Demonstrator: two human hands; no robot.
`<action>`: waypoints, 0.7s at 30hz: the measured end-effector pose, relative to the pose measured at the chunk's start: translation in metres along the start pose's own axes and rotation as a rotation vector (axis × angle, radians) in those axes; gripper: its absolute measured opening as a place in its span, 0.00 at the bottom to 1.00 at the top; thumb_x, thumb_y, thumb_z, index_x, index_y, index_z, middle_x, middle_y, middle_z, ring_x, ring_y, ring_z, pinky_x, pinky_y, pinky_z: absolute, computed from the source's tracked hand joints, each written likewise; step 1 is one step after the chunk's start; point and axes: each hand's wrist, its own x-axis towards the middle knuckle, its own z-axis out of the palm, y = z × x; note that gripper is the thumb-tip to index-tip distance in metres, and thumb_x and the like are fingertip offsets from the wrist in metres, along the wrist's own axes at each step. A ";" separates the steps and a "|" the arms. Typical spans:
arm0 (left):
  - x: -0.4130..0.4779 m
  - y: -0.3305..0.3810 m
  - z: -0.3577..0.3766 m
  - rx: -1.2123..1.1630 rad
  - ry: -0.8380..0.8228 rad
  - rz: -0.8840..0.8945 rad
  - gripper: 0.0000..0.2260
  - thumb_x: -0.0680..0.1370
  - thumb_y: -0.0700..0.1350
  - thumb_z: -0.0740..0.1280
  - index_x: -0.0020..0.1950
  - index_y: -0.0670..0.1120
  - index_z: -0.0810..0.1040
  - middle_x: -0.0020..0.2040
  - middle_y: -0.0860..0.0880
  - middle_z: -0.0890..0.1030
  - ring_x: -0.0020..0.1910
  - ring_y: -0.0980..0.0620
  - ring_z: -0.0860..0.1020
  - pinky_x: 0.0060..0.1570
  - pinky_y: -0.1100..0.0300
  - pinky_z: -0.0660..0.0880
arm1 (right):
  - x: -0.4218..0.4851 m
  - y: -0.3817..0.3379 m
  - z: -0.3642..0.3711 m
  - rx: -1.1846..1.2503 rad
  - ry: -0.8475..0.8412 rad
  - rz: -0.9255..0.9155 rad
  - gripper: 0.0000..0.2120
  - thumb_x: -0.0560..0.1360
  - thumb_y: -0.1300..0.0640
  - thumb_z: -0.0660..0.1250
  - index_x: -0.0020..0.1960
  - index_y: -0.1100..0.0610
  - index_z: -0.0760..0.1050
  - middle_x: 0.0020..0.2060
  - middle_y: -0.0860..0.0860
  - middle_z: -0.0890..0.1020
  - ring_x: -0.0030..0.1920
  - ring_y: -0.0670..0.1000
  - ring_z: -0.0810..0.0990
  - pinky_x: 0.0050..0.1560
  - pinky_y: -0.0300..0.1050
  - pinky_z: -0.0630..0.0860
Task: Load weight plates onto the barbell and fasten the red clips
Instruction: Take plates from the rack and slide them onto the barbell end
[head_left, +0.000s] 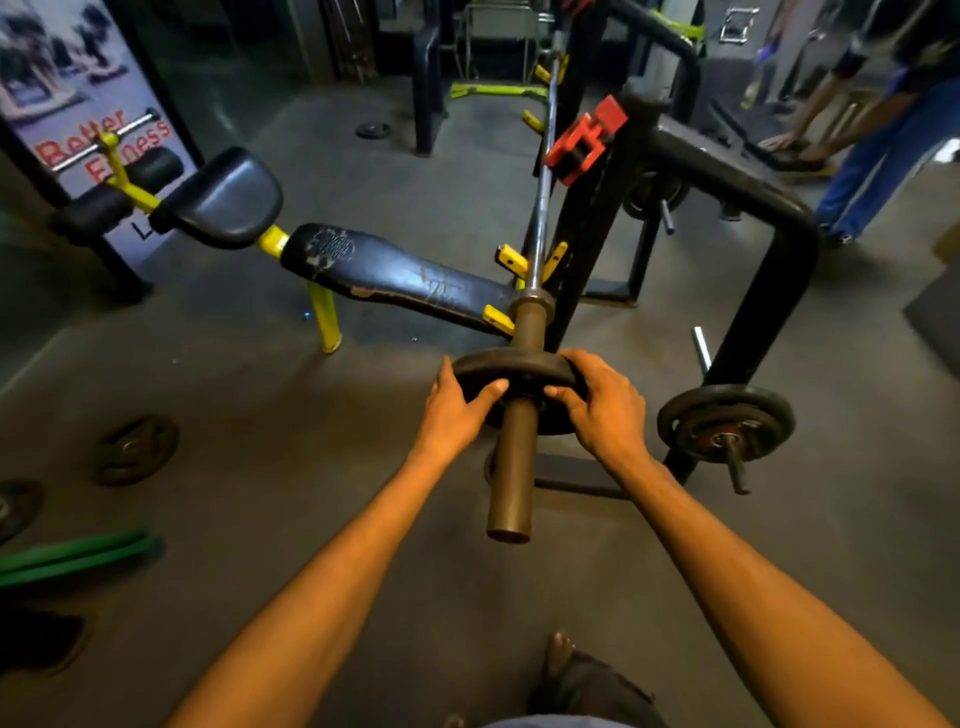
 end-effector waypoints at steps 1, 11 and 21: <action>0.010 0.010 0.000 -0.012 -0.035 -0.025 0.46 0.75 0.62 0.70 0.82 0.43 0.51 0.79 0.40 0.63 0.77 0.40 0.64 0.74 0.50 0.64 | 0.009 0.003 0.002 -0.004 0.008 0.012 0.16 0.76 0.47 0.70 0.63 0.44 0.75 0.54 0.45 0.83 0.55 0.51 0.81 0.48 0.49 0.76; 0.072 0.033 0.004 -0.099 -0.054 -0.016 0.37 0.73 0.63 0.71 0.73 0.42 0.66 0.67 0.43 0.76 0.66 0.46 0.76 0.58 0.57 0.75 | 0.070 0.020 0.010 -0.001 -0.014 -0.036 0.18 0.78 0.46 0.69 0.67 0.47 0.75 0.55 0.47 0.83 0.54 0.50 0.81 0.48 0.45 0.72; 0.074 0.039 0.012 -0.109 0.065 -0.032 0.27 0.78 0.57 0.70 0.71 0.45 0.68 0.62 0.47 0.78 0.61 0.49 0.77 0.43 0.68 0.70 | 0.096 0.035 0.003 -0.058 -0.081 -0.155 0.23 0.78 0.40 0.66 0.70 0.45 0.70 0.58 0.46 0.81 0.57 0.49 0.80 0.49 0.46 0.77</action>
